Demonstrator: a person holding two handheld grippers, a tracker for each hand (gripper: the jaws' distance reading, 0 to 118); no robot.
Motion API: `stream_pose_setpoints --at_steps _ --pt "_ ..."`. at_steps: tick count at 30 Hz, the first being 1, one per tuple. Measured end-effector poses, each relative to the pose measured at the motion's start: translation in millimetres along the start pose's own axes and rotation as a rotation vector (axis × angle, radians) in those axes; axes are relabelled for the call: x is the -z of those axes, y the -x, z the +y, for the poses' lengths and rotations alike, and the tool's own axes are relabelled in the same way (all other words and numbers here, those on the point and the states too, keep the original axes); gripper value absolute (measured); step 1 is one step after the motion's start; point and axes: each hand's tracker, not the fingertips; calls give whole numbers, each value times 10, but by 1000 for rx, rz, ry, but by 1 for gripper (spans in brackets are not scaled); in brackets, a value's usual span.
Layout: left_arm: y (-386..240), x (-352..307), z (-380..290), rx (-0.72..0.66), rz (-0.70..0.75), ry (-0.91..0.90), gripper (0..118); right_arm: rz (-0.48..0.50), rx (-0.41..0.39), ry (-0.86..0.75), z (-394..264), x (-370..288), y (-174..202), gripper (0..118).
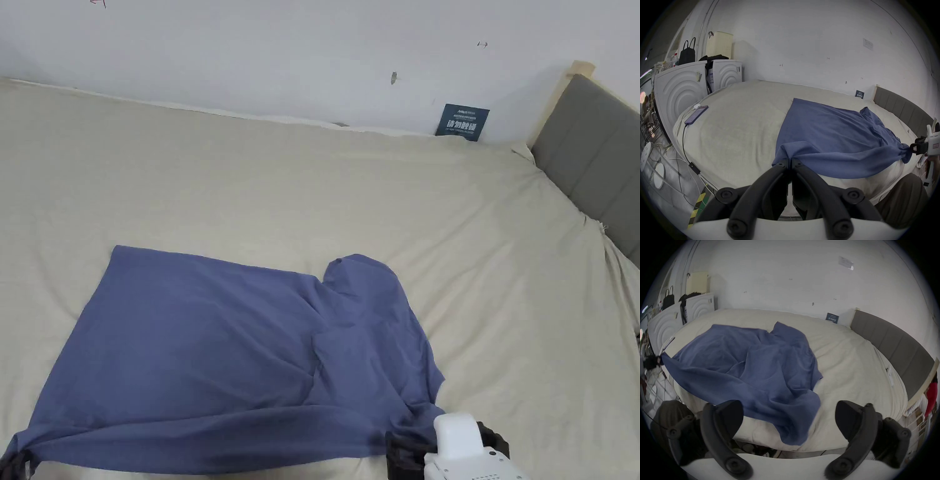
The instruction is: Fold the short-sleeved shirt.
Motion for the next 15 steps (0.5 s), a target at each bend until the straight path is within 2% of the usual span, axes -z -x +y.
stream_pose_setpoints --at_steps 1,2,4,5,7,8,12,15 --pt "6 -4 14 -14 -13 -6 2 1 -8 20 3 70 -14 108" --pt "5 -10 59 -27 -17 -6 2 -4 -4 61 -7 164 -31 93" --pt "8 -11 74 -34 -20 -8 2 30 53 154 -55 308 -84 57" --pt "2 0 81 -32 -22 -2 2 95 115 178 -98 350 -163 34" --pt "12 35 77 -8 -23 20 2 96 194 122 -144 251 -189 3" --pt "14 29 76 -3 -29 21 2 48 175 87 -135 146 -162 3" --pt "53 -12 90 -24 -32 16 2 6 77 -23 -91 -199 -1 3" --pt "67 -34 163 -45 -28 1 2 -19 82 -85 -58 -325 3 3"
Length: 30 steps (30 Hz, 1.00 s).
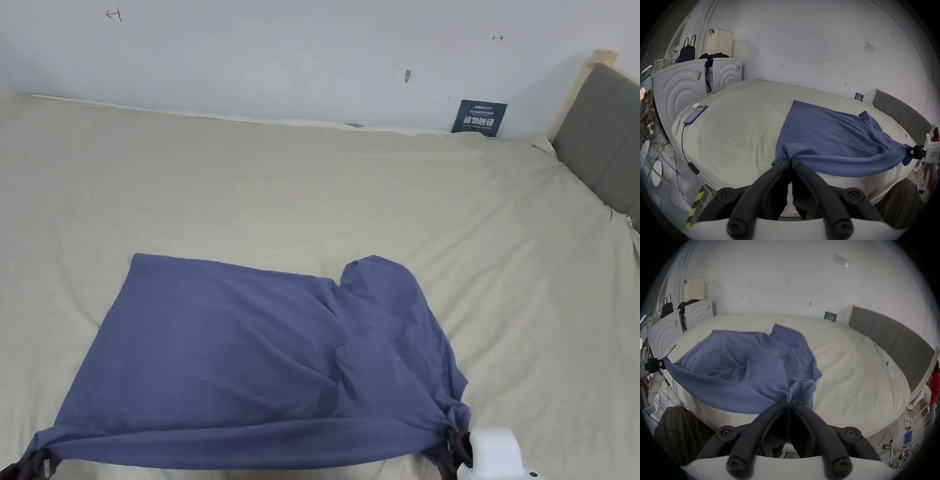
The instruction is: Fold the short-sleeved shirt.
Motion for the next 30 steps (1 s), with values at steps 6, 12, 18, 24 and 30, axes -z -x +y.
stream_pose_setpoints --at_steps 6,12,18,24,30 --pt "-117 60 422 4 -27 -49 2 1 65 -43 269 -14 -143 3" --pt "-330 692 1001 35 -35 -15 2 9 89 -20 617 356 -282 3" --pt "-502 1512 1303 72 -9 86 2 22 130 100 896 1092 -425 3" --pt "-521 2013 1329 95 23 152 2 108 52 191 1024 1624 -538 3" --pt "-462 2091 1239 135 85 125 6 118 -34 121 1051 1731 -442 25"
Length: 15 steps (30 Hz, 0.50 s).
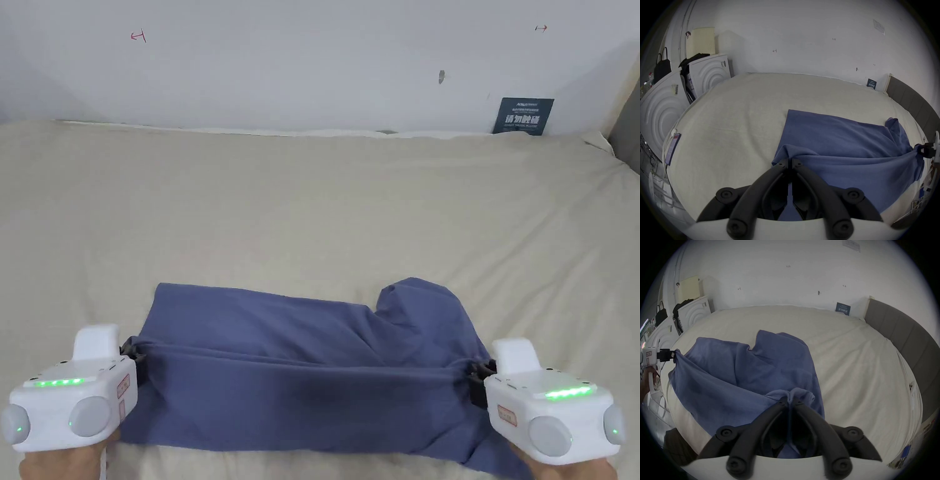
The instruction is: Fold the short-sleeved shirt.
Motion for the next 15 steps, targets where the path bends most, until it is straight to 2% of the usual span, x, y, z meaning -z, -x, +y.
stream_pose_setpoints --at_steps 1,2,3,4,5,6,9,13,15 --pt "5 -45 -28 -3 -10 -15 23 -36 -35 -19 -19 -25 44 59" --pt "22 -101 -65 -12 -16 -30 77 -85 -66 -53 -49 -88 120 107" --pt "49 -168 -93 -45 -48 -25 109 -80 -76 -86 -86 -168 183 117" --pt "87 -262 -113 -71 -114 -25 118 -58 -75 -126 -116 -275 235 117" --pt "113 -396 -164 -107 -171 -72 118 -62 -73 -179 -144 -409 305 117" --pt "85 -599 -190 -119 -150 -175 118 -75 -72 -221 -188 -549 397 117" --pt "2 -1185 -292 -130 -123 -273 118 -156 -24 -300 -256 -962 630 117" --pt "-90 -1786 -457 -79 -102 -338 118 -117 122 -403 -357 -1563 842 117" --pt "-107 -2061 -556 -105 -133 -334 118 -111 123 -450 -398 -1864 925 117"
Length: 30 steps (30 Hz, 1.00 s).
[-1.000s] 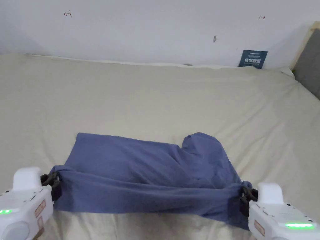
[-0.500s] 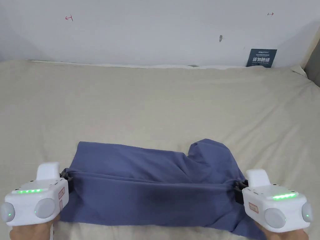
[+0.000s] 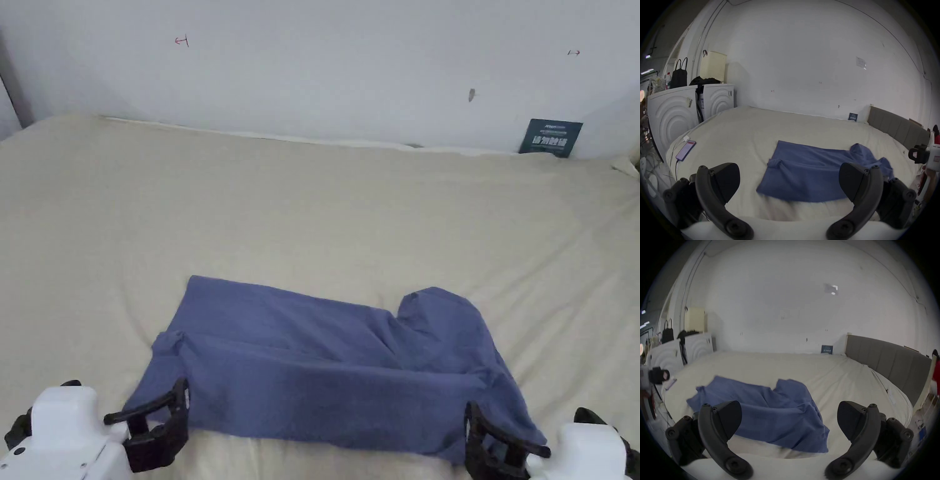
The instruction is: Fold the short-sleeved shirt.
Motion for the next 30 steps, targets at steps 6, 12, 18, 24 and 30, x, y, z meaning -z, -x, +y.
stream_pose_setpoints --at_steps 6,12,18,24,30 --pt "-243 -623 -60 58 52 -107 36 -3 -26 -106 176 -696 96 62" --pt "-227 -678 -98 11 -19 -63 8 -1 -37 -116 219 -854 69 6" --pt "53 -153 -175 -56 28 93 8 17 -13 -67 78 -776 23 6" --pt "407 695 -350 17 48 279 118 10 -37 57 -200 -564 -130 6" --pt "576 1320 -495 92 89 413 118 -7 -19 103 -296 -428 -269 6"
